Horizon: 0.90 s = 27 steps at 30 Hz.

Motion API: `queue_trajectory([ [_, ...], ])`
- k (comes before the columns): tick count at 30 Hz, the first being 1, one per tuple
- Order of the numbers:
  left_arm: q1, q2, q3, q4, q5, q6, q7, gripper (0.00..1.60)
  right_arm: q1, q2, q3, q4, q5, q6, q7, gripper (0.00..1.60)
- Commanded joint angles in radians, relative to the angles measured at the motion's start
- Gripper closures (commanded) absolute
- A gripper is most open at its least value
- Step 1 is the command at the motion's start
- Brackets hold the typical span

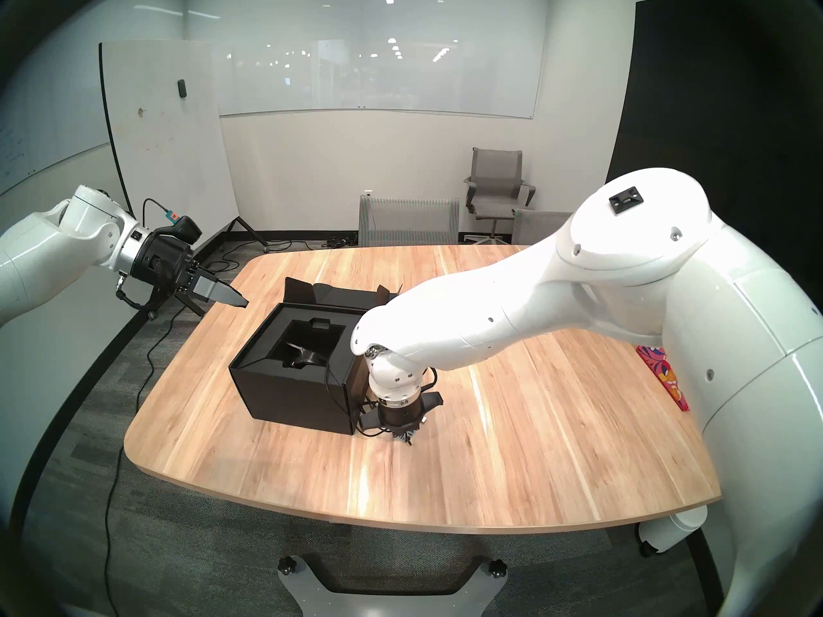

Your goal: Open the box and place the mouse inside

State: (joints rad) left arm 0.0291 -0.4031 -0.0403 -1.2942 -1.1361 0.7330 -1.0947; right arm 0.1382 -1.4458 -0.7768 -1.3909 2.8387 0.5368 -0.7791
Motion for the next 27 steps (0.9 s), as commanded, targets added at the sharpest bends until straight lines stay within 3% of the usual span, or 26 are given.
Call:
queue_trajectory([
  [1,-0.020,-0.001,-0.013,0.001,-0.005,-0.002,-0.027,0.00,0.014,0.011,0.002,0.000,0.000,-0.010,-0.005,1.60],
  [11,-0.019,0.000,-0.013,-0.002,-0.008,-0.001,-0.019,0.00,0.106,0.015,0.018,-0.047,0.030,0.021,-0.080,1.60],
  [27,-0.019,0.001,-0.013,-0.003,-0.010,-0.002,-0.015,0.00,0.251,-0.001,0.061,-0.011,0.041,0.173,-0.196,1.60],
])
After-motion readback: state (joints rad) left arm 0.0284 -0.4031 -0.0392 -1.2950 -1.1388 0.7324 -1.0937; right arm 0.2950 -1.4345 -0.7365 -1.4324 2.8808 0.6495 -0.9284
